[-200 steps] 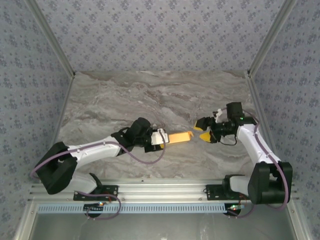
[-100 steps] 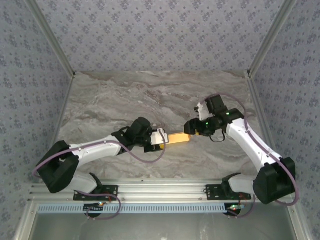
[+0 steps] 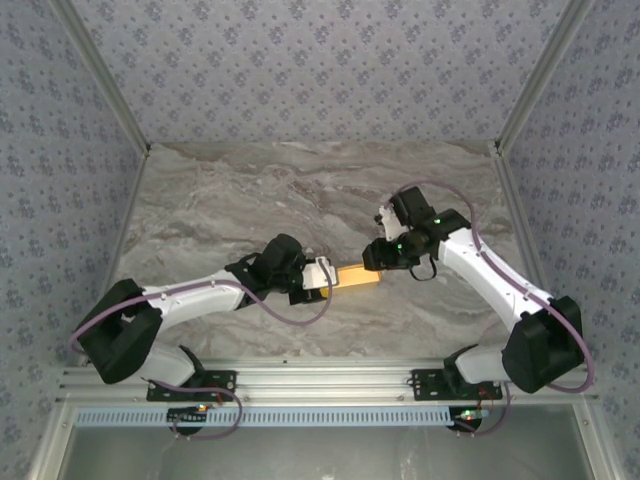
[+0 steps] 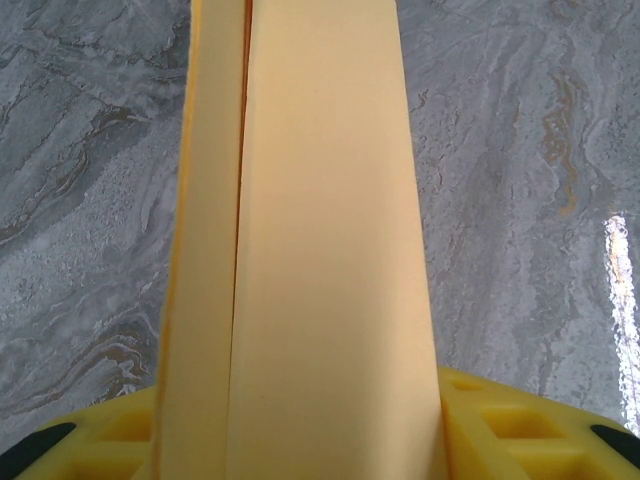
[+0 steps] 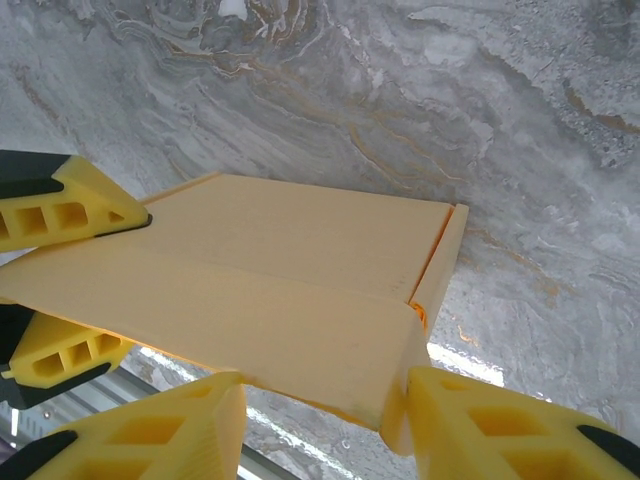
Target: Fold the paper box
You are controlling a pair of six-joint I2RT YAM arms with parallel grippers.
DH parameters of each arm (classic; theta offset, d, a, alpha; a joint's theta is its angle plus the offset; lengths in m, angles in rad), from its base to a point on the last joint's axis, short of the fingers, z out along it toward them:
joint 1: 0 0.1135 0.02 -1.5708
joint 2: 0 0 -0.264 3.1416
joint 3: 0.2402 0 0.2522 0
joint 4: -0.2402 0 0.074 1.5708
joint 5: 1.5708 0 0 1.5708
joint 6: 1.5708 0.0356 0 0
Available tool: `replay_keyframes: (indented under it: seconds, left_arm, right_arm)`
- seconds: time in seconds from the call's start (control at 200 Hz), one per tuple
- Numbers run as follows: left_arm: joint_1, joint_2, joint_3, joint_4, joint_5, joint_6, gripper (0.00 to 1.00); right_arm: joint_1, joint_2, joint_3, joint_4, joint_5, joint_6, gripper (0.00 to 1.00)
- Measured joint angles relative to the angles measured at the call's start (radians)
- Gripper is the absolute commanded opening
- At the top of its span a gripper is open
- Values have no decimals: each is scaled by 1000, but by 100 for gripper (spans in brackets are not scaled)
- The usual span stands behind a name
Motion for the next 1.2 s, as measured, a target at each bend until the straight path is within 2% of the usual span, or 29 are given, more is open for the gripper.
replay_keyframes:
  seconds: [0.49,0.76,0.954,1.019,1.199]
  left_arm:
    - [6,0,0,-1,0,4,48]
    - [10,5,0,2,0,3,48]
    - [25,10,0,9,19,3,49]
    - [28,10,0,11,27,3,50]
    - [32,11,0,12,41,11,49]
  right_arm:
    - [9,48,41,-12,19,79,39]
    - [27,-1,-17,41,43,107,33]
    - [39,-51,-78,92,68,79,34]
    - [40,-71,-103,110,70,71,39]
    - [40,-136,-159,134,77,5,61]
